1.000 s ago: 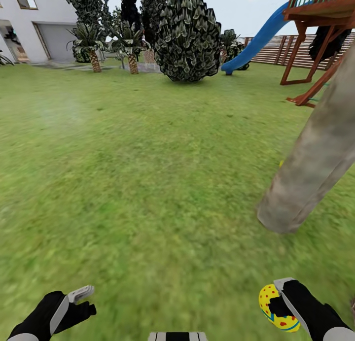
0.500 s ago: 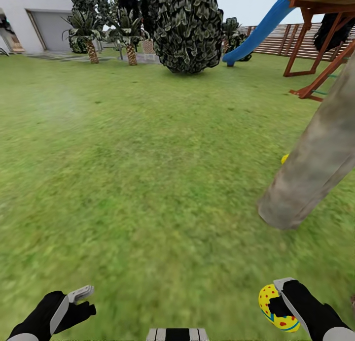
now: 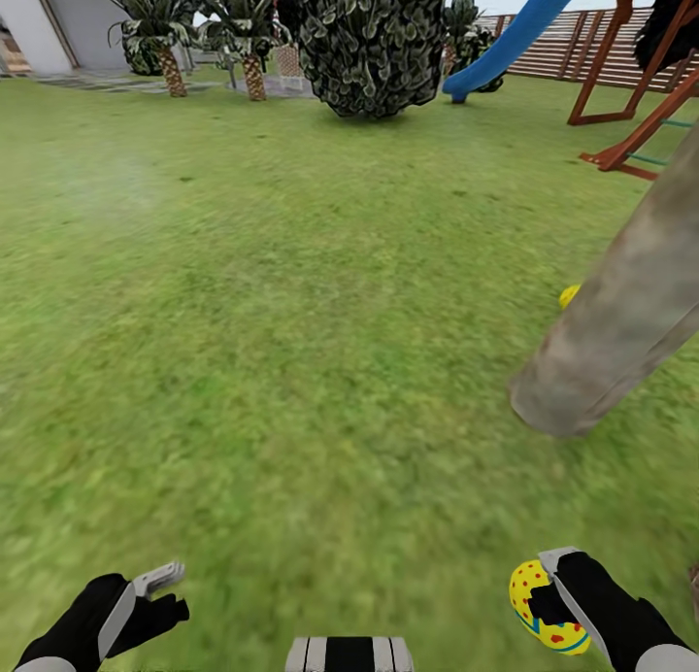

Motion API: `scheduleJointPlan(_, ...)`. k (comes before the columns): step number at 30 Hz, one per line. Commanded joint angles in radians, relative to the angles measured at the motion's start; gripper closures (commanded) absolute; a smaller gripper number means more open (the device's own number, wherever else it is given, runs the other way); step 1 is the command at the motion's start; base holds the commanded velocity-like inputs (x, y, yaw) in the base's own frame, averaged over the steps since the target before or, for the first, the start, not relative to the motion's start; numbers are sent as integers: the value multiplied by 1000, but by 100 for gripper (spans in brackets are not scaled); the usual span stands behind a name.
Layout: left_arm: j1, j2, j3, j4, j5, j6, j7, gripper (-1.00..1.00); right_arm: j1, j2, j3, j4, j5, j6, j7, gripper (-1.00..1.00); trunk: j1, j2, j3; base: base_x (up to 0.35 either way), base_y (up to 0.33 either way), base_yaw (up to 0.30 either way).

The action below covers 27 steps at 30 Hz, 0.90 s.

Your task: Take the three Easter eggs out of the wicker basket on the lawn in the garden, then place them on the lawn next to a single tree (choose any tree) so that all three eggs are next to the same tree and none are left in the basket.

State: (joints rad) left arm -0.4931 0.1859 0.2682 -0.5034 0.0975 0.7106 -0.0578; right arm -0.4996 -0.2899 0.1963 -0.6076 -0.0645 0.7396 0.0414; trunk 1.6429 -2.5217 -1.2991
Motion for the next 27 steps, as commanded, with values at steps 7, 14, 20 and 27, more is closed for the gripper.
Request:
scheduleJointPlan(7, 0, 0, 3, -1, 7, 6, -1, -100, 0, -3, 6, -1, -6, 4, -1, 100, 3, -2, -28, 0, 0, 0)
scheduleJointPlan(14, 0, 0, 2, -1, 7, 6, -1, -100, -1, -2, 6, -1, -6, 4, -1, 100, 6, -4, -55, 0, 0, 0)
scheduleJointPlan(20, 0, 0, 2, -1, 7, 6, -1, -100, -1, 0, 6, -1, -6, 4, -1, 100, 9, -5, -78, 0, 0, 0)
scheduleJointPlan(27, 0, 0, 3, -1, 7, 6, 0, -100, -1, 3, 6, 6, -6, 3, -2, 100, 11, -6, -94, 0, 0, 0)
